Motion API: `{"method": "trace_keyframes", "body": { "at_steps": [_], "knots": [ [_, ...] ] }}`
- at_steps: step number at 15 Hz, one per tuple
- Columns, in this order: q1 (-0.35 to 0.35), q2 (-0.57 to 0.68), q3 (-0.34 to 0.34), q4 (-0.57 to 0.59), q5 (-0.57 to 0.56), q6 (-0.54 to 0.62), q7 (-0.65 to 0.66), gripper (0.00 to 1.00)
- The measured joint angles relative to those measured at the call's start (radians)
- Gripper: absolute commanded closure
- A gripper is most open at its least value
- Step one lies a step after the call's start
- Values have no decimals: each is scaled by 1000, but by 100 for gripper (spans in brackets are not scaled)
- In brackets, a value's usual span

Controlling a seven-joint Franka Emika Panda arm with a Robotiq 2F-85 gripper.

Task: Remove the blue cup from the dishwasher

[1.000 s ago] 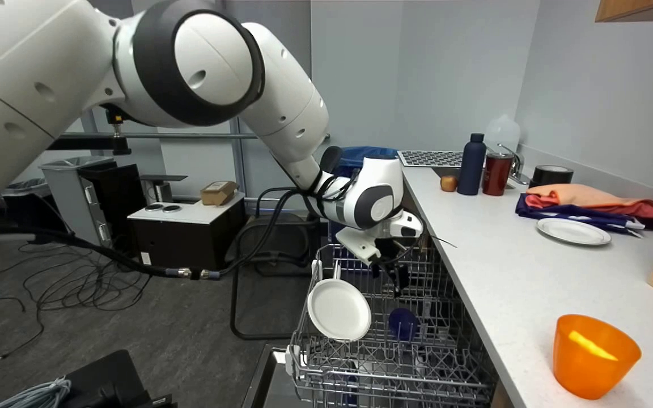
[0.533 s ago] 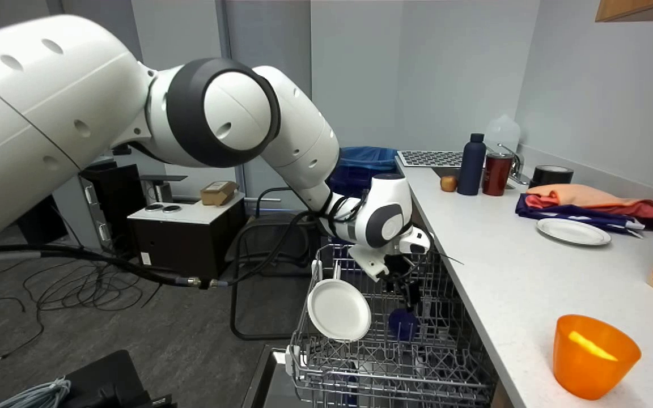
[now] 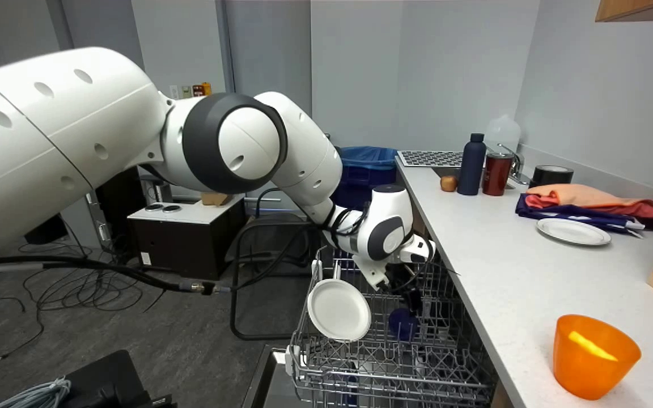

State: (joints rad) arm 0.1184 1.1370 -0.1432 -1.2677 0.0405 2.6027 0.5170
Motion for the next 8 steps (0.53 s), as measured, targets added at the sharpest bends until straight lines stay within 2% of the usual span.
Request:
{"method": "trace_keyframes", "body": {
  "at_steps": [8],
  "knots": [
    [4,60,8,55,40,29,15,0]
  ]
}}
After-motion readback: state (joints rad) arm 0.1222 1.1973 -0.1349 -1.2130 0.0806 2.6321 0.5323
